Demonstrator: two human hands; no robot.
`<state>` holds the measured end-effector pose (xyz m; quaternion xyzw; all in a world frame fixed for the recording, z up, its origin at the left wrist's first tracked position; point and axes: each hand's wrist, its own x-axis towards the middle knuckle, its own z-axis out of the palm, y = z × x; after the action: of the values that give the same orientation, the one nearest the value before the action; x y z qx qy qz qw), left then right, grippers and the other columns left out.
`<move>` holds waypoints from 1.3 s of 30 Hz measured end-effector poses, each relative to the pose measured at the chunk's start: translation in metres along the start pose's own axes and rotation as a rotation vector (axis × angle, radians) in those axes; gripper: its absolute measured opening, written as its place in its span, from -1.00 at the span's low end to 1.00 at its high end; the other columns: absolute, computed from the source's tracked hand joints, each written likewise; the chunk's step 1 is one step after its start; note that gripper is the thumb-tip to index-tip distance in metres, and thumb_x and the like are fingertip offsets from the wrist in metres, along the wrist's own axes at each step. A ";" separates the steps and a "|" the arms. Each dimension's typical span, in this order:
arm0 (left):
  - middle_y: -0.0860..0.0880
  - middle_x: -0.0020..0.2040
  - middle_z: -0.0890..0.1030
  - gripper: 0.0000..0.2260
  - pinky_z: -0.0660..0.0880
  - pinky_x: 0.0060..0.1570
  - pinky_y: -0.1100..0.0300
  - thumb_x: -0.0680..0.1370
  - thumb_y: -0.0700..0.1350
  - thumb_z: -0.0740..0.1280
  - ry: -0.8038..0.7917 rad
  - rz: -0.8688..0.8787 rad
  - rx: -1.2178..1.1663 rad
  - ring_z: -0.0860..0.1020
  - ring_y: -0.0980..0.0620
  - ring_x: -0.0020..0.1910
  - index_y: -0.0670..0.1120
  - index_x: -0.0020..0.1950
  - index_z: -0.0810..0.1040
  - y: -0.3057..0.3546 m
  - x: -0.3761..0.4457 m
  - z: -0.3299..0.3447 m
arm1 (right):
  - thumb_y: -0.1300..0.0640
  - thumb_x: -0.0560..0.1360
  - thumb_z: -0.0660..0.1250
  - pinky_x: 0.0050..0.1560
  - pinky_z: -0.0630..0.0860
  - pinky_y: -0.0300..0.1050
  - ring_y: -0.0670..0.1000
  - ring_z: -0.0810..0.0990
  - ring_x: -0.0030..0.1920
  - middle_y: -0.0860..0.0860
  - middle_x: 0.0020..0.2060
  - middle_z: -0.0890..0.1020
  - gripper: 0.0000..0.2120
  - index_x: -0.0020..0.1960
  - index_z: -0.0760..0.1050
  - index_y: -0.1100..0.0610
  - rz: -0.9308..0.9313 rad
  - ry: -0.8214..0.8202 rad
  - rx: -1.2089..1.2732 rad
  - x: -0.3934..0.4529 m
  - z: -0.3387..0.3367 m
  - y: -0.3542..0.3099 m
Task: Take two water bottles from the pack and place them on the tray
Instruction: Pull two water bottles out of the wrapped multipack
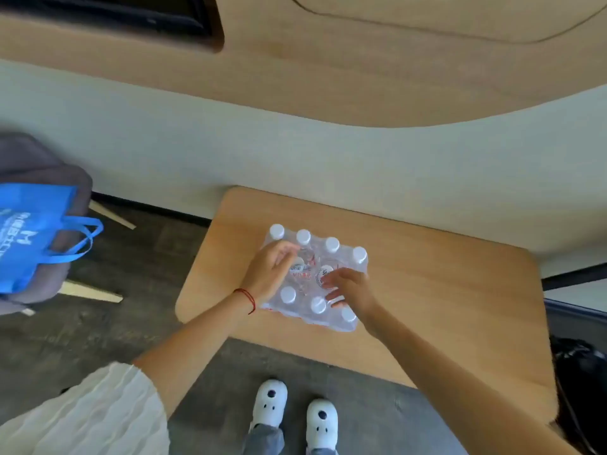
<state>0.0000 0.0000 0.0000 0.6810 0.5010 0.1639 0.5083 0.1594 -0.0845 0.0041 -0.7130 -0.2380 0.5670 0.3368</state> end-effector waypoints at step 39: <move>-0.18 0.38 0.43 -0.52 0.52 0.13 -0.02 0.51 -0.21 0.29 0.366 0.080 0.686 0.47 -0.18 0.27 -0.16 0.43 0.32 -0.086 0.031 0.049 | 0.13 0.58 0.25 0.12 0.40 -0.05 0.14 0.54 0.10 0.14 0.08 0.59 -0.62 0.35 0.27 0.13 -0.283 0.306 -1.308 0.076 0.041 0.030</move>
<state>0.0050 -0.0009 -0.1034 0.7898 0.5823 0.1253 0.1465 0.1370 -0.0412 -0.0727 -0.8040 -0.5720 0.1502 -0.0622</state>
